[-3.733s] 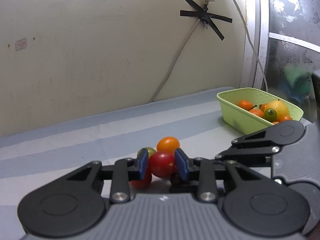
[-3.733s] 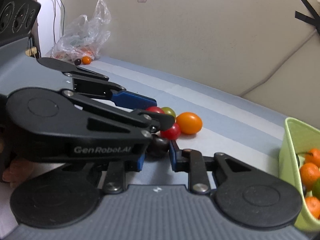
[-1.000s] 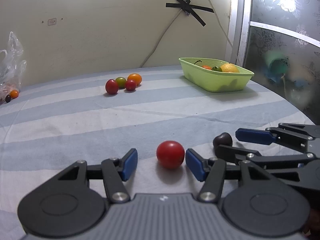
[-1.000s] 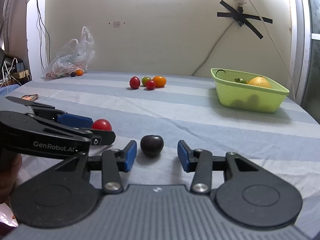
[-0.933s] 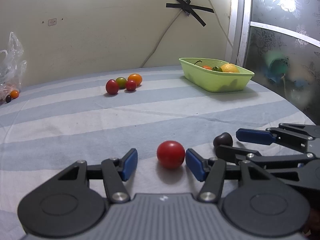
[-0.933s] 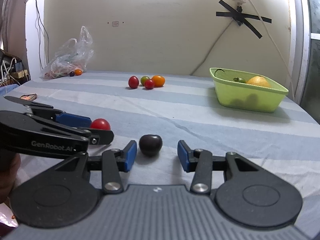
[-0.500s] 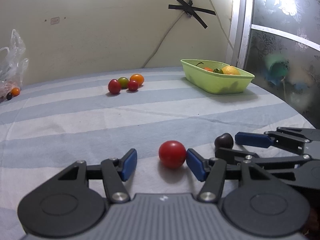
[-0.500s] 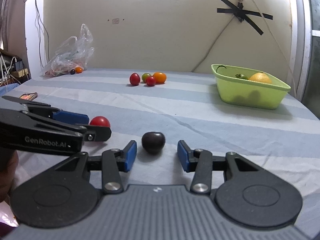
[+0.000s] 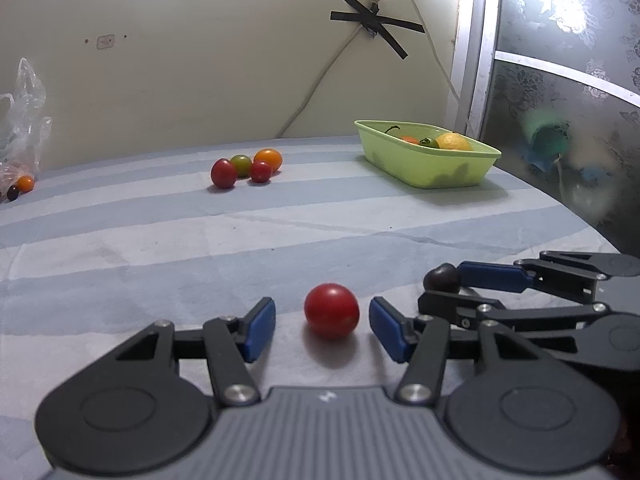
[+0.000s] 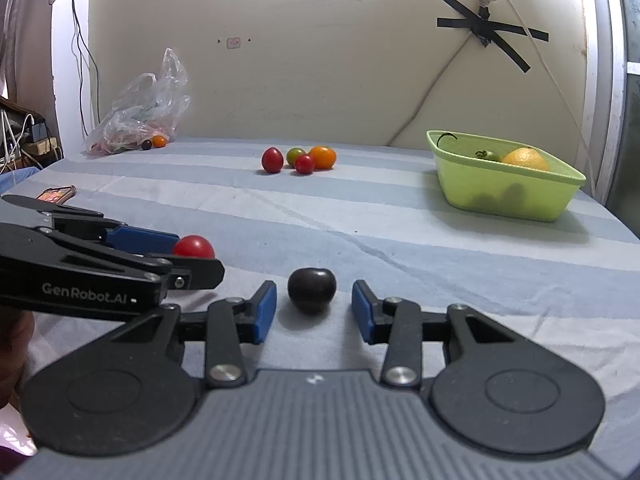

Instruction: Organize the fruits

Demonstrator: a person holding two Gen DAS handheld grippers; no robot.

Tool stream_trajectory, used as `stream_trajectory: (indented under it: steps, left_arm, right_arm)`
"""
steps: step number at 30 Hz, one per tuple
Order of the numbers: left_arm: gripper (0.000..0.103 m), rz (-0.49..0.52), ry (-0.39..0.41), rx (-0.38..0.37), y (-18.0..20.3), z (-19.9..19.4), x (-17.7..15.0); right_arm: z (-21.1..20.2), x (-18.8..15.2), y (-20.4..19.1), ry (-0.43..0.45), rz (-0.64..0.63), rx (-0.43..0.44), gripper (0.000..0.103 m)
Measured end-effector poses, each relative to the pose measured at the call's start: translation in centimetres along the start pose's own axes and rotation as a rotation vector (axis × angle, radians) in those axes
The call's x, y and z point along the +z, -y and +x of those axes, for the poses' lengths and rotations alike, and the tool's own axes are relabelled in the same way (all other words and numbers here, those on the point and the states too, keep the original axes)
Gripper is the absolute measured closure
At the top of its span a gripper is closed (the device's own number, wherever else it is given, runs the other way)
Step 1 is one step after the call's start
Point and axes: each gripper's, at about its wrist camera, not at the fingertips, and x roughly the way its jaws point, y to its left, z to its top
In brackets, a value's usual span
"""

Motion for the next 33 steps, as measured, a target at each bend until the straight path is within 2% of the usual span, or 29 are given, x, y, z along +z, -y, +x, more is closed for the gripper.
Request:
stream_trajectory:
  steps: [3, 6, 8, 15, 27, 33]
  left_arm:
    - [0.056, 0.015, 0.000, -0.001, 0.3, 0.0, -0.1]
    - [0.065, 0.032, 0.003, -0.005, 0.6, 0.1, -0.1]
    - [0.073, 0.049, 0.005, -0.005, 0.9, 0.2, -0.1]
    - [0.073, 0.103, -0.012, -0.072, 2.9, 1.2, 0.7]
    - [0.073, 0.225, 0.022, -0.226, 9.3, 4.8, 3.6]
    - [0.071, 0.264, -0.027, -0.241, 11.3, 6.6, 3.0]
  right_arm:
    - [0.1, 0.1, -0.2, -0.002, -0.008, 0.006, 0.065]
    - [0.1, 0.0, -0.3, 0.000, -0.017, 0.006, 0.075]
    - [0.1, 0.1, -0.2, 0.002, -0.013, 0.007, 0.075]
    - [-0.9, 0.4, 1.9, 0.031, 0.043, -0.054, 0.075]
    - [-4.1, -1.0, 7.4, 0.059, 0.127, -0.244, 0.075]
    - [-4.6, -1.9, 9.7, 0.043, 0.195, -0.268, 0.073]
